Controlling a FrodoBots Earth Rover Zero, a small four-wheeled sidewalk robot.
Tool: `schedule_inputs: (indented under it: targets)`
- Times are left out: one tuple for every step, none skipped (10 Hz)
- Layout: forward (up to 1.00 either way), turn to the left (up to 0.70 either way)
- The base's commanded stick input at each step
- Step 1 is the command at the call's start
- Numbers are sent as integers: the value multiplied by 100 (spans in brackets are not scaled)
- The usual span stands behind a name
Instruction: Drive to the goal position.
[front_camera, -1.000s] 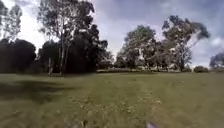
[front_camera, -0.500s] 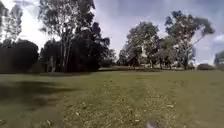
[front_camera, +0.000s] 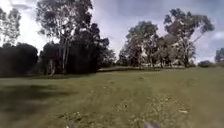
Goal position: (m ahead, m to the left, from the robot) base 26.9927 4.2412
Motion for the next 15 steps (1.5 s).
schedule_inputs:
  targets:
    - [70,0]
    - [70,0]
    - [70,0]
    - [70,0]
    - [70,0]
    - [70,0]
    - [70,0]
    - [70,0]
    - [70,0]
    - [70,0]
    - [70,0]
    - [70,0]
    - [70,0]
    - [70,0]
    - [70,0]
